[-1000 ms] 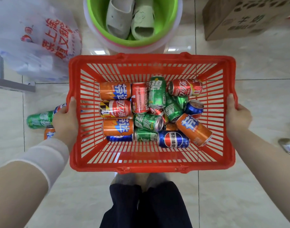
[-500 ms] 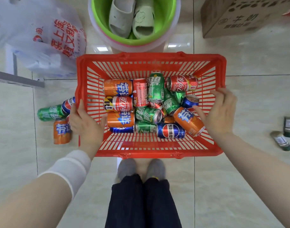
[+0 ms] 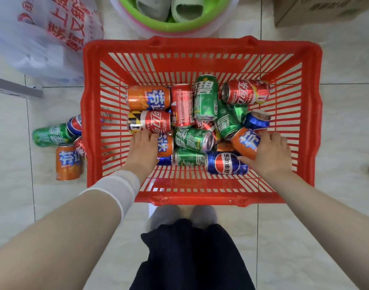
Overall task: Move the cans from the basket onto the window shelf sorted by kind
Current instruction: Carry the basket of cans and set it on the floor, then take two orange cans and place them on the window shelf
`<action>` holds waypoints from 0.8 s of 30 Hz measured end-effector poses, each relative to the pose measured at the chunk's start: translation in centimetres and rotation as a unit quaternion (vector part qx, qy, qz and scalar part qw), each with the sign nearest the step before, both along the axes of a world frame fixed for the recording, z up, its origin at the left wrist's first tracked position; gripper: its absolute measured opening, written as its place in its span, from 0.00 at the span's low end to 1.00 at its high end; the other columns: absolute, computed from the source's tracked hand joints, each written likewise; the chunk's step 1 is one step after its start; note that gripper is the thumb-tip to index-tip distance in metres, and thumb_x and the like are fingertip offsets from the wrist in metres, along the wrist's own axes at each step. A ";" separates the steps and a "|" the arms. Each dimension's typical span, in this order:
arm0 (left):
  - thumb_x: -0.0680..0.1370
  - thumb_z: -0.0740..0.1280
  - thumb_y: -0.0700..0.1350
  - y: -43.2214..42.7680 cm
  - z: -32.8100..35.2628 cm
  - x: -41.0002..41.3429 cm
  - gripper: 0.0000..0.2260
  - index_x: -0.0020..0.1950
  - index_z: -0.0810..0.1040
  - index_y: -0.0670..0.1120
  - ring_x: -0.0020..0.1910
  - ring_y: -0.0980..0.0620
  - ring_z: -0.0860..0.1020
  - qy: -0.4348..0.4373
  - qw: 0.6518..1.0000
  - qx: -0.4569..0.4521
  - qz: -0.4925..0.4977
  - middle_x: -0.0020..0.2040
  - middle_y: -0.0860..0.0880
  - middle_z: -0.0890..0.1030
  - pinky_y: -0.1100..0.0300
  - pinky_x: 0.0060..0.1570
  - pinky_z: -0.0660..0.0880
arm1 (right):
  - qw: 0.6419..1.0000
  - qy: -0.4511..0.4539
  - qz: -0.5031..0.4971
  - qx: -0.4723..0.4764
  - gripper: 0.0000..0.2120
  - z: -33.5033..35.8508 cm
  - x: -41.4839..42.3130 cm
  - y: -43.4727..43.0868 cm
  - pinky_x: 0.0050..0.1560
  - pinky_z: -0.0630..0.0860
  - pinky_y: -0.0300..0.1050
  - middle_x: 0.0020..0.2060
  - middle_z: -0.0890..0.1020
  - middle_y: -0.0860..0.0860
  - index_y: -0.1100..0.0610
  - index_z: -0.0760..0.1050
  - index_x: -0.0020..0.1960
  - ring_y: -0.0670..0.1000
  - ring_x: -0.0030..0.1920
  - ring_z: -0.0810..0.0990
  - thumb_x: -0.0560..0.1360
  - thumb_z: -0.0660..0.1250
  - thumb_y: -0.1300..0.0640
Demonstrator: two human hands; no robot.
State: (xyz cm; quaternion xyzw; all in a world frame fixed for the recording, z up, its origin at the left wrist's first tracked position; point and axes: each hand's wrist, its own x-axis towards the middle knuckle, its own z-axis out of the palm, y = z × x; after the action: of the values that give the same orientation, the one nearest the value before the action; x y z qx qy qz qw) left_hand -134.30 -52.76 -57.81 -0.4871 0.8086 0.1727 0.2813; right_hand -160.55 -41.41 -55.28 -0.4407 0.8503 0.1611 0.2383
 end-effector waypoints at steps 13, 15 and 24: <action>0.72 0.70 0.38 -0.7 -1.7 -0.2 0.24 0.64 0.63 0.44 0.66 0.45 0.66 -0.027 0.999 -0.027 -0.021 0.65 0.44 0.67 0.50 0.63 0.65 | 0.995 -0.041 -0.061 0.070 0.42 -0.7 -0.6 -1.4 0.60 0.69 0.52 0.62 0.69 0.61 0.63 0.63 0.67 0.59 0.65 0.67 0.63 0.75 0.42; 0.71 0.71 0.41 -1.1 -1.6 -0.4 0.25 0.63 0.63 0.45 0.66 0.45 0.67 -0.038 0.999 -0.007 -0.009 0.65 0.45 0.69 0.48 0.63 0.64 | 0.994 -0.049 -0.074 0.060 0.41 -0.8 -0.5 -1.4 0.58 0.71 0.52 0.60 0.72 0.60 0.63 0.64 0.65 0.59 0.61 0.71 0.62 0.75 0.42; 0.67 0.72 0.59 -0.8 1.2 0.3 0.39 0.70 0.61 0.44 0.67 0.41 0.62 -0.058 0.992 0.087 0.069 0.67 0.40 0.65 0.50 0.65 0.63 | 0.986 -0.074 -0.149 0.003 0.34 2.6 0.9 -0.7 0.47 0.74 0.50 0.53 0.78 0.57 0.60 0.66 0.60 0.59 0.53 0.78 0.63 0.74 0.43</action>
State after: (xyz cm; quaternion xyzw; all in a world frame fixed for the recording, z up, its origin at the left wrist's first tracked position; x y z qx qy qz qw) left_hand -134.02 -53.54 -56.59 -0.5247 0.7371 0.2330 0.3565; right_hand -159.62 -42.13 -52.70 -0.3194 0.8859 0.0937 0.3230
